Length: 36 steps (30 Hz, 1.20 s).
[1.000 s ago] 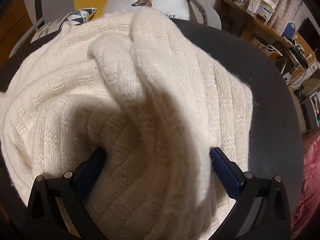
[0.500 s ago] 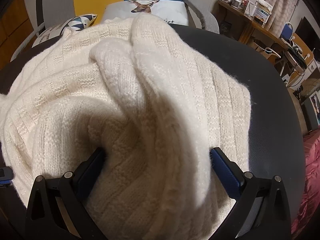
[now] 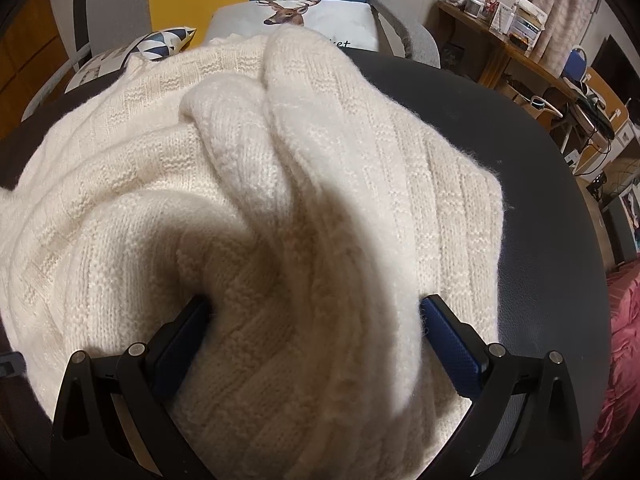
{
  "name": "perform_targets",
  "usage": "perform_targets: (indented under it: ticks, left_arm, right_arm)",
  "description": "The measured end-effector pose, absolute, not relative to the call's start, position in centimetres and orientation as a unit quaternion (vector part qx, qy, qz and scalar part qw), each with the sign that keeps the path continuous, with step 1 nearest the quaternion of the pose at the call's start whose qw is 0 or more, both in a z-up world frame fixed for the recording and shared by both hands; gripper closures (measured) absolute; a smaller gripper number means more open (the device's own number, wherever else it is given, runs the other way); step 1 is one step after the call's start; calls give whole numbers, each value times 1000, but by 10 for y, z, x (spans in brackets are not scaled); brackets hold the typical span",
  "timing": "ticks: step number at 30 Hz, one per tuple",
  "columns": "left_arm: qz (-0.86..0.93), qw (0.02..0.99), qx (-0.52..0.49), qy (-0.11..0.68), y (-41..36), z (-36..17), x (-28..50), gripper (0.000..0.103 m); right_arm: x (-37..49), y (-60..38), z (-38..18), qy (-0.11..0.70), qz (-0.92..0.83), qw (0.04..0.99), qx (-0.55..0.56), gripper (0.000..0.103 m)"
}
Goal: Fold clothes
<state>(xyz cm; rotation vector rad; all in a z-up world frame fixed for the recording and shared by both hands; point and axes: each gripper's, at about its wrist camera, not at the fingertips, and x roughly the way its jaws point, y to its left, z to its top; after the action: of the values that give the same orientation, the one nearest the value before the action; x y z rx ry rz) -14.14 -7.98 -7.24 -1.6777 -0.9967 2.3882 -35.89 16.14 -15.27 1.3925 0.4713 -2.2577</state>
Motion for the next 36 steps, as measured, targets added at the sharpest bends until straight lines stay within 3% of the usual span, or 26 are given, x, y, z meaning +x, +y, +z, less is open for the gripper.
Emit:
perform_targets:
  ticks: [2, 5, 14, 21, 25, 28, 32, 36]
  left_arm:
    - [755, 51, -539, -371, -85, -75, -142, 100]
    - [719, 75, -524, -451, -85, -77, -142, 85]
    - [693, 62, -538, -475, -43, -88, -170, 85]
    - [675, 47, -536, -504, -35, -91, -159, 85]
    - [648, 52, -544, -531, -27, -96, -153, 83]
    - [645, 45, -549, -530, -18, -100, -151, 82]
    - [625, 36, -554, -549, -8, -111, -151, 81]
    - [634, 22, -551, -542, -1, -108, -158, 81]
  right_arm:
    - [-359, 161, -153, 171, -817, 222, 505, 0]
    - [-359, 161, -152, 169, -818, 222, 504, 0]
    - [-359, 163, -137, 177, -809, 221, 516, 0]
    - [-295, 189, -83, 200, -829, 261, 452, 0]
    - [-262, 205, -101, 244, -822, 234, 458, 0]
    - [-264, 218, -123, 200, -819, 240, 481, 0]
    - [-281, 239, -138, 81, -817, 256, 510, 0]
    - [-274, 245, -141, 57, -822, 267, 501, 0]
